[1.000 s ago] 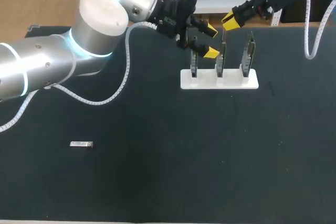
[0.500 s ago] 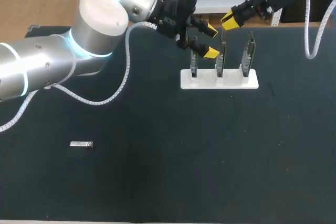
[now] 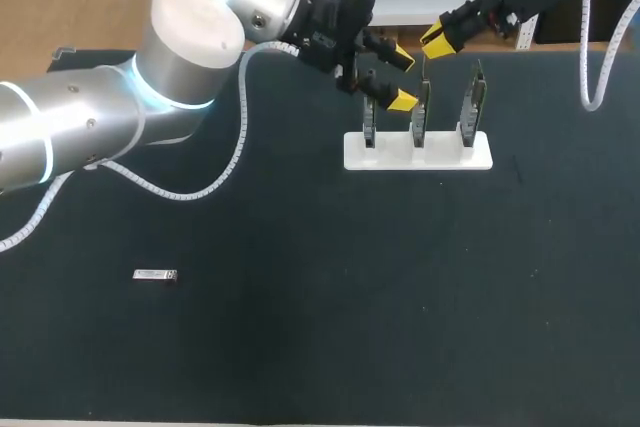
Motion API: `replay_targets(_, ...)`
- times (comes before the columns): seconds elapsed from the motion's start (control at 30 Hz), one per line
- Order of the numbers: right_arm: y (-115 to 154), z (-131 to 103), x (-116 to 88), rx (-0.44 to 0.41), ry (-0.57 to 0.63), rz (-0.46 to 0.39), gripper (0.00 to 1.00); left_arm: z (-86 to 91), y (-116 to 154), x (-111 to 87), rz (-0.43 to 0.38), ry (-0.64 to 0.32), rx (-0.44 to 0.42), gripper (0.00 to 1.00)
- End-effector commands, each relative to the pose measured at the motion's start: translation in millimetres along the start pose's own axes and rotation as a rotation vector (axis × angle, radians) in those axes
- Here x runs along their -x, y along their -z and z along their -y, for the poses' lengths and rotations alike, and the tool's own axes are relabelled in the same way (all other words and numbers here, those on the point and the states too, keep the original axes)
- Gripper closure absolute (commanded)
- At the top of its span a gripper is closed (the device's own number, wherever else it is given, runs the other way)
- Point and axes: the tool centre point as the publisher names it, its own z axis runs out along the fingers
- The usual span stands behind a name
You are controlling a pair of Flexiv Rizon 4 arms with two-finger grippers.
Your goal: Pick up the optical module with the left hand, and insert it into the network port with the right hand.
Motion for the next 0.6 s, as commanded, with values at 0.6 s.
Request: replay_targets(0.6, 0.8, -5.1, 1.9, -0.037, 0.016, 0.03, 1.0, -1.4, -0.3, 0.0, -0.001, -0.001, -0.002, 0.0)
